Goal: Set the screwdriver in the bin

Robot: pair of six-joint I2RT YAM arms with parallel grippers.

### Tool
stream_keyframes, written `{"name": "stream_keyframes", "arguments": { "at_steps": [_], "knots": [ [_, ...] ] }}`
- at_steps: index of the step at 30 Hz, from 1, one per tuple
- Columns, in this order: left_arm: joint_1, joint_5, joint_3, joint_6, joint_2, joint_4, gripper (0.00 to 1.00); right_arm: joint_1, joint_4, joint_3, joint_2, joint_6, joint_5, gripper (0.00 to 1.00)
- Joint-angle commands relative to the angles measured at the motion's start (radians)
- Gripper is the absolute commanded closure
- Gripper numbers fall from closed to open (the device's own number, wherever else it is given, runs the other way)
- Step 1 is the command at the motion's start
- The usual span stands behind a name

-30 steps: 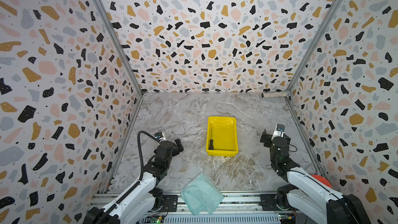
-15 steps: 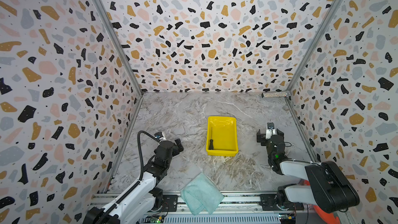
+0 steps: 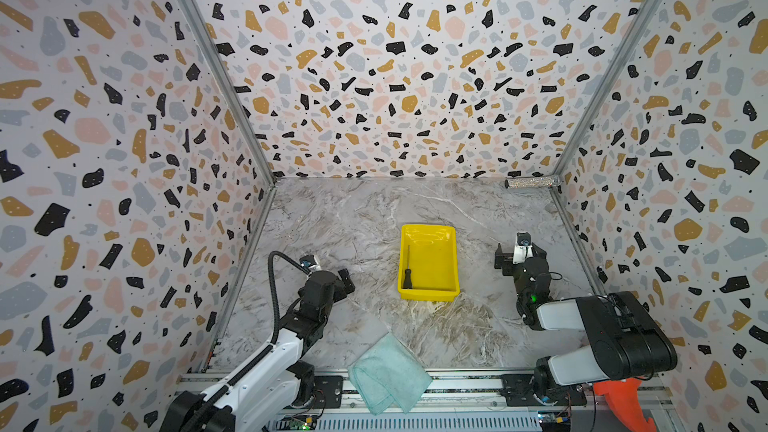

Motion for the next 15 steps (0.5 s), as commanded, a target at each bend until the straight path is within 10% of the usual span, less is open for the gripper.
{"name": "stream_keyframes", "arguments": {
  "at_steps": [1,15],
  "knots": [
    [-0.003,-0.007,0.031,0.001,0.009,0.030,0.00,-0.045,0.108,-0.036,-0.002,0.072,-0.052,0.00],
    [-0.003,-0.012,0.044,-0.001,0.048,0.031,0.00,-0.046,0.188,-0.056,0.039,0.066,-0.038,0.01]
  ]
}}
